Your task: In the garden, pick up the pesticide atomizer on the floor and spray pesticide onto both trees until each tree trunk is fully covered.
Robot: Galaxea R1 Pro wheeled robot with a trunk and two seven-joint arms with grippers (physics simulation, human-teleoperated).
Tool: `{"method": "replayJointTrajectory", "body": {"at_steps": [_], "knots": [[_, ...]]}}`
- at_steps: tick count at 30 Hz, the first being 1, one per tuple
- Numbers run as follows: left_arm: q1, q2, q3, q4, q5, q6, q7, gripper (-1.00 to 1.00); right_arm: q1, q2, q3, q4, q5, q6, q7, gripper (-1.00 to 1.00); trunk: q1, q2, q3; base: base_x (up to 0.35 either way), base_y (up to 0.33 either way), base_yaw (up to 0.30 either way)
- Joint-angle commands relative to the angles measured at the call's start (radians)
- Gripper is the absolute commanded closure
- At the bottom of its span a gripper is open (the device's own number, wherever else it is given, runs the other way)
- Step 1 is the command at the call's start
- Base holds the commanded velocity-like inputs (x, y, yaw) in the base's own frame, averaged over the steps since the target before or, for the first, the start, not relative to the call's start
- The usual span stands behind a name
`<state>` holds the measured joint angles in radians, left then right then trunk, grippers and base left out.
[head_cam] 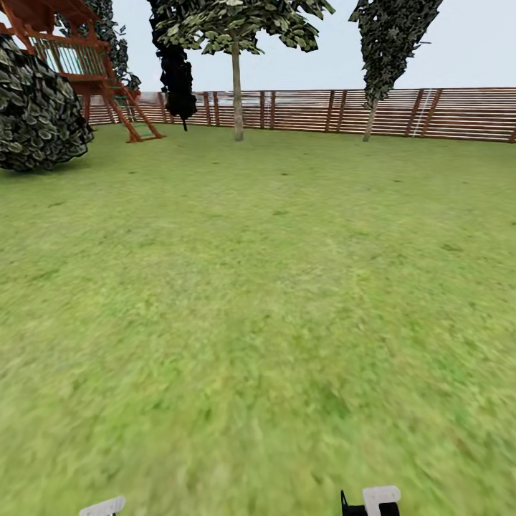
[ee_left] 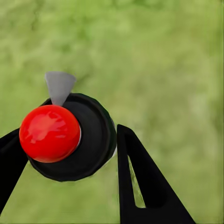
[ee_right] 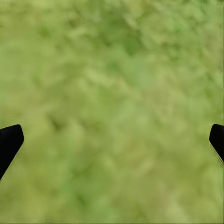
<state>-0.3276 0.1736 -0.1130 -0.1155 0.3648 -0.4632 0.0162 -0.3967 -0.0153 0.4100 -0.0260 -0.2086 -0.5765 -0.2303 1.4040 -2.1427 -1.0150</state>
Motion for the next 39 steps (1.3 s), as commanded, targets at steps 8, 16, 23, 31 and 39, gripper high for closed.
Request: {"method": "replayJointTrajectory", "body": {"at_steps": [8,16,23,31,39], "knots": [[0.0,0.0,-0.008,0.0,0.007,-0.003,0.002,1.0,0.0,0.0,0.009,0.0,-0.008,-0.002,-0.003,-1.0,0.0,0.0,-0.001,0.339,0.0,0.0],[0.0,0.0,-0.008,0.0,0.007,-0.003,0.002,1.0,0.0,0.0,0.009,0.0,-0.008,-0.002,-0.003,-1.0,0.0,0.0,-0.001,0.339,0.0,0.0],[0.0,0.0,-0.008,0.0,0.007,-0.003,0.002,1.0,0.0,0.0,0.009,0.0,-0.008,-0.002,-0.003,-1.0,0.0,0.0,-0.001,0.339,0.0,0.0],[0.0,0.0,-0.008,0.0,0.007,-0.003,0.002,1.0,0.0,0.0,0.009,0.0,-0.008,-0.002,-0.003,-1.0,0.0,0.0,-0.001,0.339,0.0,0.0],[0.0,0.001,-0.008,0.0,0.006,-0.003,0.002,1.0,0.0,0.0,0.009,0.0,-0.008,-0.002,-0.003,-1.0,0.0,0.0,-0.001,0.339,0.0,0.0]]}}
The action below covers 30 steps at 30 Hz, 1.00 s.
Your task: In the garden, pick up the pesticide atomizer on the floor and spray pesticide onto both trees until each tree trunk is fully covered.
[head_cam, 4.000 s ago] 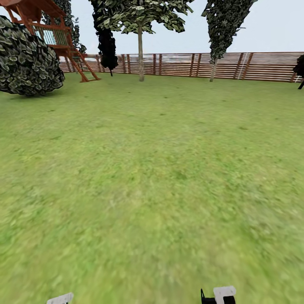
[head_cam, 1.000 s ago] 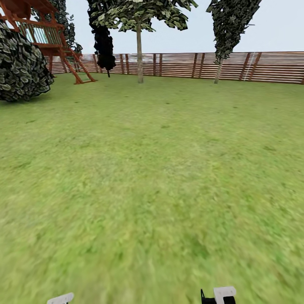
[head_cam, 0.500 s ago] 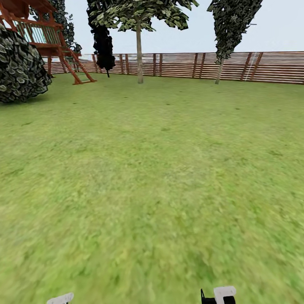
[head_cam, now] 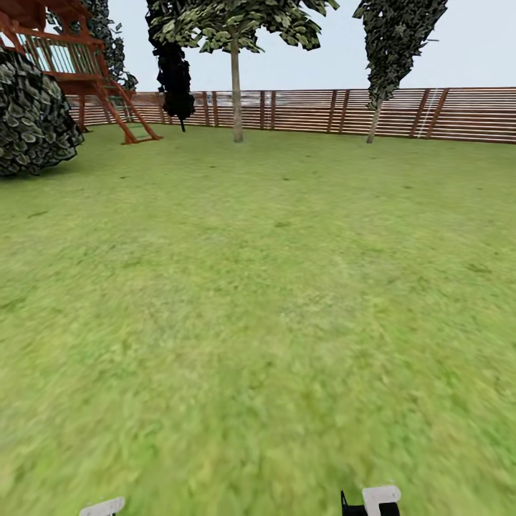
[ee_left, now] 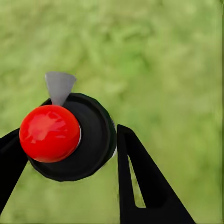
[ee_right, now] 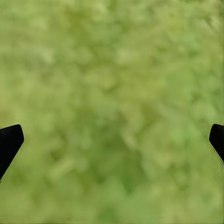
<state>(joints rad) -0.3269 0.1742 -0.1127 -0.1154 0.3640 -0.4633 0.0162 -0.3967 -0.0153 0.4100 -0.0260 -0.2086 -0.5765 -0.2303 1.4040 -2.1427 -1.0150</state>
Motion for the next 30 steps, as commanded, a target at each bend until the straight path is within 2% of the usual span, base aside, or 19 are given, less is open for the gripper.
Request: {"method": "replayJointTrajectory", "body": {"at_steps": [1,30], "knots": [[-0.001,0.0,-0.008,0.0,0.007,-0.003,0.001,1.0,0.0,0.0,0.009,0.0,-0.008,-0.002,-0.003,-1.0,0.0,0.0,-0.001,0.339,0.0,0.0],[-0.001,0.0,-0.008,0.0,0.008,-0.003,0.002,1.0,0.0,0.0,0.009,0.0,-0.008,-0.002,-0.003,-1.0,0.0,0.0,-0.001,0.339,0.0,0.0]]}}
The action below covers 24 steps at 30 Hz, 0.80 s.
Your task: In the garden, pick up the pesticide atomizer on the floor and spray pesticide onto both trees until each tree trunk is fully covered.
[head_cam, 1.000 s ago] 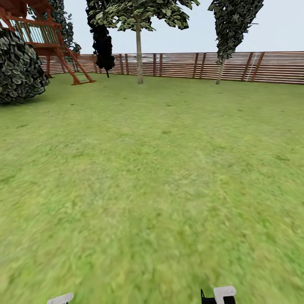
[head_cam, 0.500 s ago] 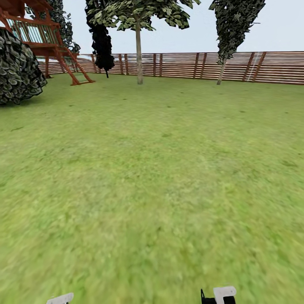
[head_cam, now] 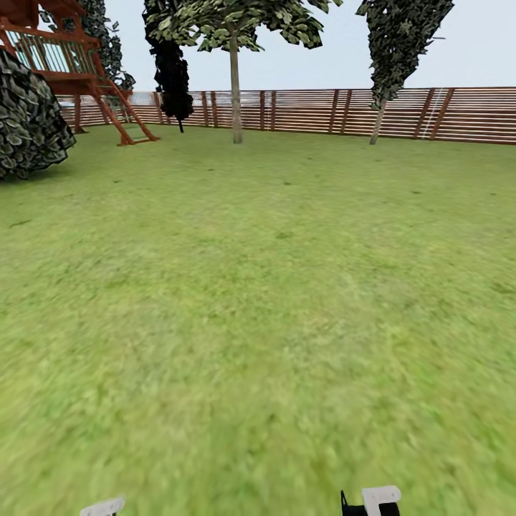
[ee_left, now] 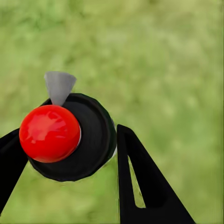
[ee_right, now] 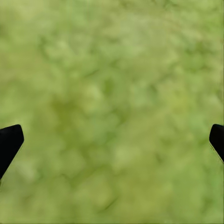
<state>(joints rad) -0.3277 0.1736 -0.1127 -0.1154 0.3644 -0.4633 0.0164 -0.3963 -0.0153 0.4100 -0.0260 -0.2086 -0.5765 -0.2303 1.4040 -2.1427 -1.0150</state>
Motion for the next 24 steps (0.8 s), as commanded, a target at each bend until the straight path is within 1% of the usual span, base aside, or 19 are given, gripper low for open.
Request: {"method": "replayJointTrajectory", "body": {"at_steps": [1,6,24], "knots": [[0.0,0.0,-0.008,0.0,0.007,-0.003,0.002,1.0,0.0,0.0,0.009,0.0,-0.008,-0.002,-0.003,-1.0,0.0,0.0,-0.001,0.339,0.026,0.0],[0.0,0.0,-0.008,0.0,0.007,-0.003,0.002,1.0,0.0,0.0,0.009,0.0,-0.008,-0.002,-0.003,-1.0,0.0,0.0,-0.001,0.339,0.042,0.0],[0.0,0.0,-0.008,0.0,0.007,-0.003,0.002,1.0,0.0,0.0,0.009,0.0,-0.008,-0.002,-0.003,-1.0,0.0,0.0,-0.001,0.339,0.001,0.0]]}}
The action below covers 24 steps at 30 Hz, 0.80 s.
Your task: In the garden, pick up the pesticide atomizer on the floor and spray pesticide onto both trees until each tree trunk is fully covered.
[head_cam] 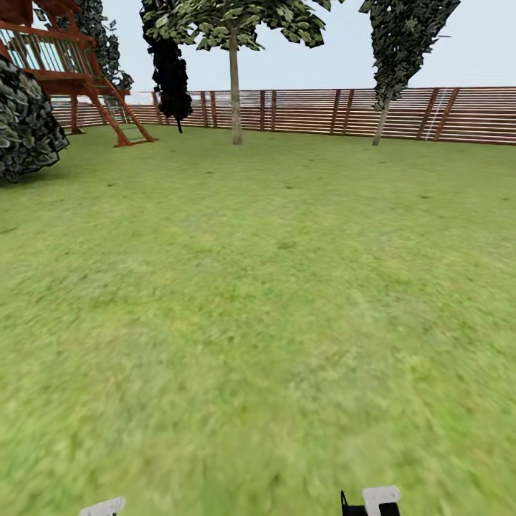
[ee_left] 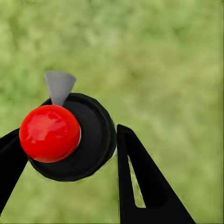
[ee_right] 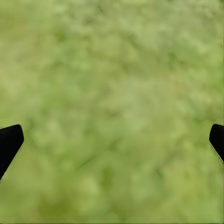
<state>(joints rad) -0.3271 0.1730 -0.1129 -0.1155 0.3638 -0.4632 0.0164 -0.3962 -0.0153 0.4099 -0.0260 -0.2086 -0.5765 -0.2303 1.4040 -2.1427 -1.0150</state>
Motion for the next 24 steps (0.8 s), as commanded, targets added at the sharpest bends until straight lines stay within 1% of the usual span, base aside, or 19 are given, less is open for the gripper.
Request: {"method": "replayJointTrajectory", "body": {"at_steps": [1,24], "knots": [[-0.001,0.001,-0.008,0.0,0.007,-0.003,0.002,1.0,-0.001,0.0,0.009,0.0,-0.008,-0.002,-0.003,-1.0,0.0,0.0,-0.001,0.339,0.0,0.0],[0.0,0.0,-0.008,0.0,0.008,-0.003,0.001,1.0,0.0,0.0,0.009,0.0,-0.008,-0.002,-0.003,-1.0,0.0,0.0,-0.001,0.339,0.0,0.0]]}}
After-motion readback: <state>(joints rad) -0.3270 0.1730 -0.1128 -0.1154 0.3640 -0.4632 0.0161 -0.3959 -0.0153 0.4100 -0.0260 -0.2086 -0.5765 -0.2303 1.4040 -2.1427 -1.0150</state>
